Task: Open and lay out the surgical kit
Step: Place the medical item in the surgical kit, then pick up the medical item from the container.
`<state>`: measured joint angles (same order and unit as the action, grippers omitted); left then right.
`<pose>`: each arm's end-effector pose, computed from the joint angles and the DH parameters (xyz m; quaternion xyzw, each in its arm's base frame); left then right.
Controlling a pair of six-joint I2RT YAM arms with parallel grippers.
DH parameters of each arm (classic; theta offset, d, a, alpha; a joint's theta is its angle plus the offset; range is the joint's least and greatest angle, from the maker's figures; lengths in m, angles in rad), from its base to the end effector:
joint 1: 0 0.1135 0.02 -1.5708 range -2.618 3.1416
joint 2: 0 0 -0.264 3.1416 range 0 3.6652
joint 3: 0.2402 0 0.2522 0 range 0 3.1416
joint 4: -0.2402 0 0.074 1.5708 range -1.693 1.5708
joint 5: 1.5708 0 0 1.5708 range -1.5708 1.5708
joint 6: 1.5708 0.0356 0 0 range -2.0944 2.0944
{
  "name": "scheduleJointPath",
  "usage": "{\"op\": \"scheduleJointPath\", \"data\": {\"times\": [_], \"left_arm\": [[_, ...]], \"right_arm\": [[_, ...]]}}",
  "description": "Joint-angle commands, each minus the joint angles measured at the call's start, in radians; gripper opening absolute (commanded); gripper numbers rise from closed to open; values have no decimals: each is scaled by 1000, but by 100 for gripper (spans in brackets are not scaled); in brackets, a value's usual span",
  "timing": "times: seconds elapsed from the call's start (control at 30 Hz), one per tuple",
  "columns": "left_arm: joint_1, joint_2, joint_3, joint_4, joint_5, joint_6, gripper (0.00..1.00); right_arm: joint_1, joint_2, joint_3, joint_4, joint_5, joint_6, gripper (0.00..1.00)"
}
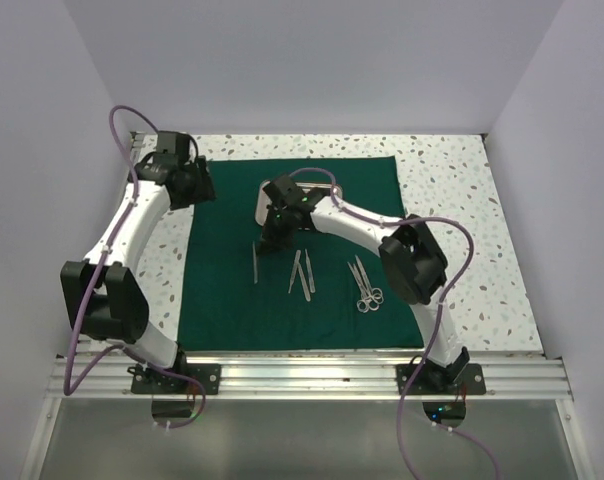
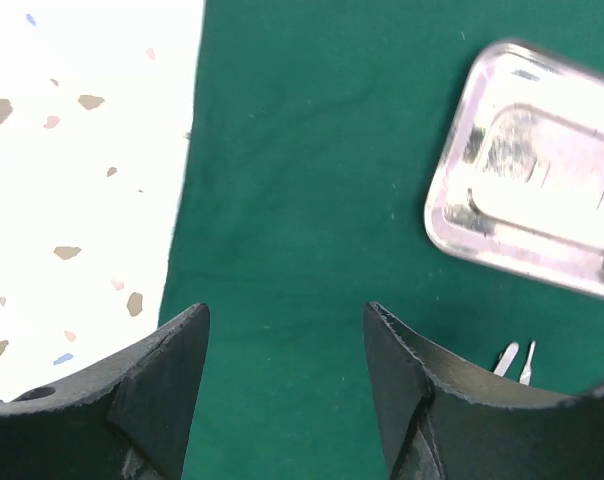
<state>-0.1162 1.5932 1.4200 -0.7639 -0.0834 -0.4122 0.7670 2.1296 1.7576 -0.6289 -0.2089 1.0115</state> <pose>0.3404 -0.0368 0.3061 -0.1528 0.9371 -0.0431 0.3108 0.3323 0.3306 0.2126 0.0873 0.9509 0.2802 0.0984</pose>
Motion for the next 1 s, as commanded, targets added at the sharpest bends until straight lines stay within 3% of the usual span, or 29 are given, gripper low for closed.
{"op": "scheduleJointPath", "data": {"times": [0.0, 0.27, 0.3, 0.33, 0.37, 0.43, 0.77, 0.97], "left_arm": [[26, -74, -35, 67, -15, -31, 67], [26, -127, -72, 71, 19, -30, 66], [26, -136, -76, 72, 20, -28, 66], [26, -141, -78, 71, 22, -28, 66], [26, -145, -81, 71, 25, -28, 66], [26, -154, -85, 71, 28, -27, 65], [26, -159, -87, 71, 34, -20, 64], [26, -187, -130, 55, 17, -17, 63]], "right_arm": [[54, 21, -10, 142, -86, 196, 0], [137, 118, 109, 91, -52, 239, 0], [137, 125, 120, 72, -50, 234, 5], [140, 128, 135, 55, -43, 228, 28], [140, 128, 135, 38, -34, 222, 39], [140, 125, 134, 28, -24, 219, 51], [68, 35, 183, -71, 48, 121, 52], [-139, -49, 148, -101, 129, -5, 48]]}}
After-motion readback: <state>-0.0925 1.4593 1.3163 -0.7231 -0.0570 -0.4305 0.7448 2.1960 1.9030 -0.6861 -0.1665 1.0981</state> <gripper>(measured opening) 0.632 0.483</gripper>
